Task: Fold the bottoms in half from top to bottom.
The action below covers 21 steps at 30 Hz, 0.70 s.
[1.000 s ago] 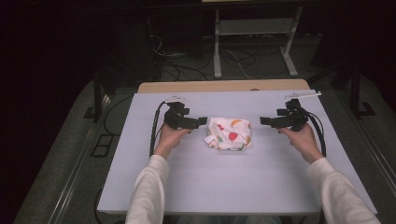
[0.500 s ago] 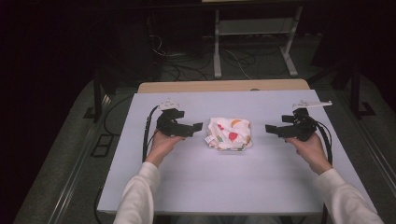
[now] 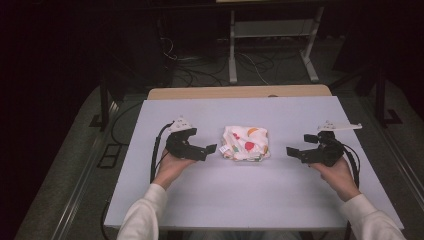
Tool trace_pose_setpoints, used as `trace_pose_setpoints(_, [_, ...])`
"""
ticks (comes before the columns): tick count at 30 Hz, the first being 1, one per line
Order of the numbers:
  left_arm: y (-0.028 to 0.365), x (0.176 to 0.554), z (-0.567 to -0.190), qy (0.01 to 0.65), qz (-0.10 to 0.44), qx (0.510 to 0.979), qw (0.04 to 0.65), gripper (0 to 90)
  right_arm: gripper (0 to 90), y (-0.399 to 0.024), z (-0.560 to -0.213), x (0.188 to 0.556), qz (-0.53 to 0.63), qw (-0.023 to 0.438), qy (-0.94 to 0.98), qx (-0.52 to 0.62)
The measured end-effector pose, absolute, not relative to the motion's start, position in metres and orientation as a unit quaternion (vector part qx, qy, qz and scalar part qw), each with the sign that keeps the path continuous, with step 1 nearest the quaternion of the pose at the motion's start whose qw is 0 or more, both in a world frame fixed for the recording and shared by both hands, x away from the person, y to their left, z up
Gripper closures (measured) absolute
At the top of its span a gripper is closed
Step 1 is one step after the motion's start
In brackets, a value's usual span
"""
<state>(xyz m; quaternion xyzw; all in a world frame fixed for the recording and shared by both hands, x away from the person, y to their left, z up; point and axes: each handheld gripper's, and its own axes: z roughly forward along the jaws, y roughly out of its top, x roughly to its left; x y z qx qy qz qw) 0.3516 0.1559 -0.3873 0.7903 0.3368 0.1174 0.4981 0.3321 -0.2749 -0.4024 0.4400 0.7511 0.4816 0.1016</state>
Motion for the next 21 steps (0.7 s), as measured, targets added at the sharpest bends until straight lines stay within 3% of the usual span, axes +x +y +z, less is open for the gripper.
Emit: trace_pose_setpoints(21, [0.185, 0.308, -0.408, 0.329, 0.125, 0.792, 0.499, 0.0, 0.0, -0.276, -0.42, 0.286, 0.481, 0.104, 0.759, 0.427])
